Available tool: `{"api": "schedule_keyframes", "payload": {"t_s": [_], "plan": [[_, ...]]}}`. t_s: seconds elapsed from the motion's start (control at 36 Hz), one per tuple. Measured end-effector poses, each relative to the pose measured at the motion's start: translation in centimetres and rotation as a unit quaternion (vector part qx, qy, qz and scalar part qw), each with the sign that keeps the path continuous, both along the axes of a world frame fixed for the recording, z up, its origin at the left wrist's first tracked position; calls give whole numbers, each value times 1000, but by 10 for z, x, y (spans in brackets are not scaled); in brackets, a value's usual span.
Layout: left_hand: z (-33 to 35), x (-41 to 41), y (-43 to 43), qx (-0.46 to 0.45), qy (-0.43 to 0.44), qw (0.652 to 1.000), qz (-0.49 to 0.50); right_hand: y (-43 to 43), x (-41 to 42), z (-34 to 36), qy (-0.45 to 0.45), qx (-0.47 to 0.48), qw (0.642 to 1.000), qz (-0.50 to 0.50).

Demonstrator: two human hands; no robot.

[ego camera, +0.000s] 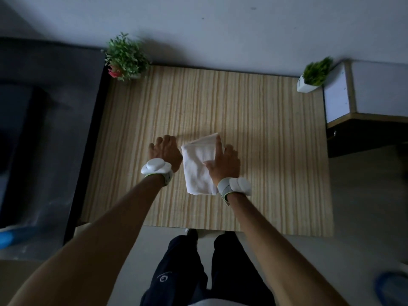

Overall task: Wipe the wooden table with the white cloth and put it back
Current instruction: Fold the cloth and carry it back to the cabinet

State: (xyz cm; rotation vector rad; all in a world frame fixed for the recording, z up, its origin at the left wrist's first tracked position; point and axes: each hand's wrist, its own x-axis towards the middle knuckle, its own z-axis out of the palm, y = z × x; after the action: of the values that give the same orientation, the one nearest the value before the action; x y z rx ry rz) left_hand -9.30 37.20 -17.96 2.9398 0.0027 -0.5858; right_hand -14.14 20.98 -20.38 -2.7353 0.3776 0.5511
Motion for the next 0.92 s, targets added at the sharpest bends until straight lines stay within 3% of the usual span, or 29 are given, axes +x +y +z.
{"api": "schedule_keyframes", "payload": {"t_s": [0.19,0.47,0.61,0.72,0.92], "plan": [[19,7,-18,-3,-22,1000,-2,2,18,14,105,85,985,-103],[50,27,-67,-23,-80,995,-52,-21,34,55,59,132,989,-16],[84,53,-143,-63,-105,984,-129,-91,48,99,14,54,996,72],[99,67,-193,-71,-96,979,-164,-154,56,127,12,-3,997,80],[127,97,-300,-139,-160,962,-174,-313,91,177,-94,-121,987,-37]]}}
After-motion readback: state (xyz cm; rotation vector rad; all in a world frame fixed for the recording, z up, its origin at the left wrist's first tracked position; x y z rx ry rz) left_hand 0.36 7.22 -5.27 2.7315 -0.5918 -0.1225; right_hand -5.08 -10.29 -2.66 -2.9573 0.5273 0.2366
